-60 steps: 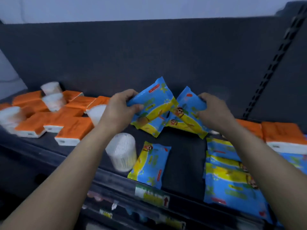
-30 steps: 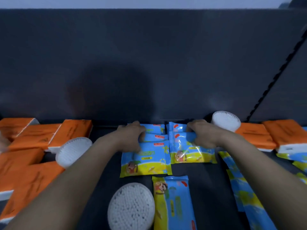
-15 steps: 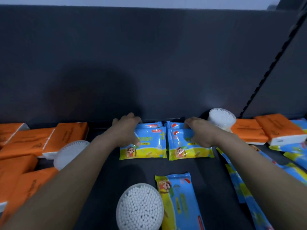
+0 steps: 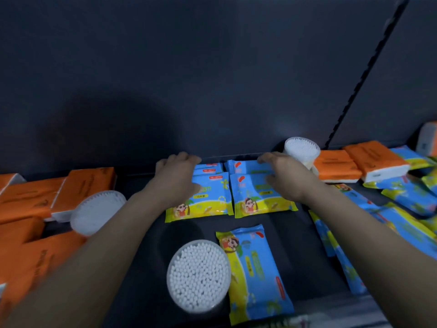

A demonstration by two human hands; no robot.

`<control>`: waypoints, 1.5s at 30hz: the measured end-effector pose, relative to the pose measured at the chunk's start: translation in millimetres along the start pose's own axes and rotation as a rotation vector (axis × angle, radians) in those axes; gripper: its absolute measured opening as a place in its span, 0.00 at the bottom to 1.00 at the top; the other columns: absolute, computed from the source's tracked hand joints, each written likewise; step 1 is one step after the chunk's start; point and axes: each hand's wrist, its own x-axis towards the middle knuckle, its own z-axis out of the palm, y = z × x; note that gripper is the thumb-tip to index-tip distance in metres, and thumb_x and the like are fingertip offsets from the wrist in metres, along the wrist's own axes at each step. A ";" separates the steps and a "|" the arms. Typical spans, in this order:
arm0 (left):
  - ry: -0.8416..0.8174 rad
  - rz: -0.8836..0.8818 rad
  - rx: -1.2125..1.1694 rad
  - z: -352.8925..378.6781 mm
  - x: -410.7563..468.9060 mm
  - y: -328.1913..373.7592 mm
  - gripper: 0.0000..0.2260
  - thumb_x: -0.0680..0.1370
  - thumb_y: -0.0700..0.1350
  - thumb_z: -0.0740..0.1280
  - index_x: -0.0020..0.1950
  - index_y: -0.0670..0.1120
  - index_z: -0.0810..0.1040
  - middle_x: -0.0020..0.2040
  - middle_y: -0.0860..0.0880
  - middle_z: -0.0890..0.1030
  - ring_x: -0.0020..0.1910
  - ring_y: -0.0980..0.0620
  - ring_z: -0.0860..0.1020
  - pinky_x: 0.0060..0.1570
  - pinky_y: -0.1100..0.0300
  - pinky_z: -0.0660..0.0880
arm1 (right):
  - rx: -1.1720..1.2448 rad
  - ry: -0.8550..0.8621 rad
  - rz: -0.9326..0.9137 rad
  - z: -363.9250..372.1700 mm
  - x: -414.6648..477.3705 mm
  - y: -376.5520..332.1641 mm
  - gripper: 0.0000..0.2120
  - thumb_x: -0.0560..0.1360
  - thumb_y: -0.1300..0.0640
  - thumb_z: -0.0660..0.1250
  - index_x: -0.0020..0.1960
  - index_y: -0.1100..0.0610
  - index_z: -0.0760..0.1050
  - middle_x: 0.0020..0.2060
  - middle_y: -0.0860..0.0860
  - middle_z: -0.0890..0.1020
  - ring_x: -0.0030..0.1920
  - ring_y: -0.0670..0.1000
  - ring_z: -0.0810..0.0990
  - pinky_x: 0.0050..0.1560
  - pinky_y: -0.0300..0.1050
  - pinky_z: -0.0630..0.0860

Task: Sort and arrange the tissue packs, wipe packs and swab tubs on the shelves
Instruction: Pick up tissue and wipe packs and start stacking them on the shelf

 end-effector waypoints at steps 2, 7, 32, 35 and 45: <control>0.084 0.064 -0.177 -6.0 -6.5 13.1 0.21 0.73 0.48 0.69 0.65 0.49 0.71 0.60 0.50 0.73 0.61 0.49 0.70 0.64 0.52 0.64 | 0.028 0.045 -0.003 -4.3 -10.9 0.7 0.19 0.76 0.61 0.63 0.67 0.58 0.70 0.64 0.56 0.74 0.63 0.56 0.73 0.59 0.45 0.68; 0.072 0.178 -0.447 -16.1 -30.3 52.7 0.10 0.73 0.43 0.71 0.53 0.49 0.78 0.50 0.52 0.78 0.48 0.55 0.75 0.48 0.63 0.72 | 0.105 0.065 0.012 -10.1 -36.7 9.3 0.16 0.77 0.58 0.64 0.64 0.56 0.73 0.60 0.53 0.79 0.60 0.54 0.76 0.60 0.49 0.72; -0.252 -0.398 0.090 35.8 -107.1 179.3 0.12 0.76 0.51 0.67 0.43 0.45 0.69 0.37 0.50 0.69 0.33 0.54 0.68 0.34 0.60 0.68 | -0.134 -0.475 0.025 -39.8 -127.7 117.5 0.37 0.67 0.39 0.71 0.70 0.54 0.65 0.67 0.56 0.66 0.68 0.58 0.64 0.63 0.49 0.66; -0.310 -0.442 0.172 35.2 -112.3 180.7 0.18 0.75 0.57 0.65 0.38 0.44 0.69 0.36 0.49 0.71 0.32 0.53 0.69 0.32 0.59 0.66 | -0.210 -0.591 0.003 -37.7 -130.0 111.7 0.37 0.66 0.41 0.73 0.69 0.54 0.65 0.65 0.55 0.70 0.66 0.57 0.67 0.60 0.49 0.69; -0.321 -0.510 -0.109 41.6 -111.3 163.2 0.49 0.65 0.61 0.74 0.74 0.43 0.49 0.70 0.39 0.63 0.64 0.39 0.69 0.57 0.48 0.73 | 0.125 -0.435 -0.001 -44.1 -131.3 111.9 0.18 0.66 0.54 0.76 0.38 0.51 0.66 0.34 0.47 0.70 0.37 0.52 0.70 0.33 0.43 0.67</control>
